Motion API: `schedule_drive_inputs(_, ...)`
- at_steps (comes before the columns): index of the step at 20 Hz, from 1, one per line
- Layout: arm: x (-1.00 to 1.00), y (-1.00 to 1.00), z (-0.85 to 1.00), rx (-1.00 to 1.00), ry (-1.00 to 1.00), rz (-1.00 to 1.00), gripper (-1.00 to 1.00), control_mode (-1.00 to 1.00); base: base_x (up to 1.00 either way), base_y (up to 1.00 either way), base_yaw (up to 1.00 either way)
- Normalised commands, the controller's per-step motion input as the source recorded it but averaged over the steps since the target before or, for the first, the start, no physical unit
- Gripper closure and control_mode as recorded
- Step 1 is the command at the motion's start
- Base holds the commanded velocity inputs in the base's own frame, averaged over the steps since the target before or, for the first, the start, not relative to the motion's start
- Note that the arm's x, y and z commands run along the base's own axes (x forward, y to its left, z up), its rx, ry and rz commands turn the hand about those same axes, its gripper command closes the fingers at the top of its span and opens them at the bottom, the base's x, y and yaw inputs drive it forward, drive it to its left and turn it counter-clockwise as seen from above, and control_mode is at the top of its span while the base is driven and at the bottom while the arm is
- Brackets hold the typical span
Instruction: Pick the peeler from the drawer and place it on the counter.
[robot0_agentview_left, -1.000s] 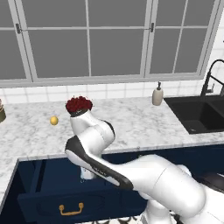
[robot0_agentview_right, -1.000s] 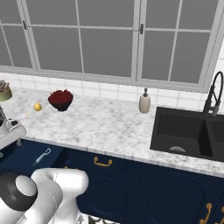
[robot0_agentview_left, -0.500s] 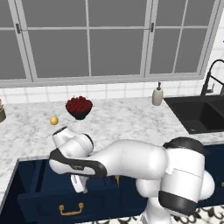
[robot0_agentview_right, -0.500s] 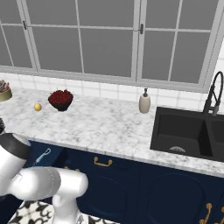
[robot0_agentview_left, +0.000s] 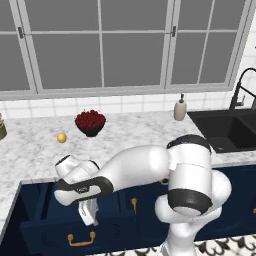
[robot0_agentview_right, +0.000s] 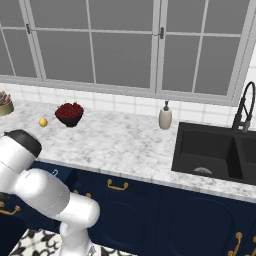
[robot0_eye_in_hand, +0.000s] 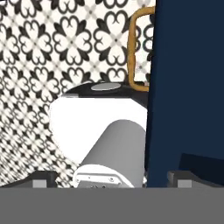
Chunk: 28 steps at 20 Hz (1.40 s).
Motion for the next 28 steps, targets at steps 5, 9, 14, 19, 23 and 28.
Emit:
schedule_drive_inputs(5, 0.34, 0.00, -0.29, 0.00, -0.10, 0.04, -1.00, -1.00, 0.00, 0.00, 0.00)
schedule_drive_inputs(9, 0.45, 0.00, -0.38, 0.00, -0.09, 0.06, -1.00, -1.00, 0.00, 0.00, 0.00)
schedule_drive_inputs(14, 0.30, 0.00, -0.35, 0.00, -0.01, 0.09, -1.00, -1.00, 0.00, 0.00, 0.00)
schedule_drive_inputs(19, -0.60, 0.00, -0.13, 0.00, 0.03, 0.12, -1.00, -1.00, 0.00, 0.00, 0.00)
schedule_drive_inputs(23, -1.00, 0.08, -0.01, -0.01, 0.00, 0.25, -1.00, -1.00, 0.00, 0.00, 0.00)
schedule_drive_inputs(28, -1.00, 0.22, 0.00, -0.02, -0.06, 0.29, -1.00, -1.00, 0.00, 0.00, 0.00)
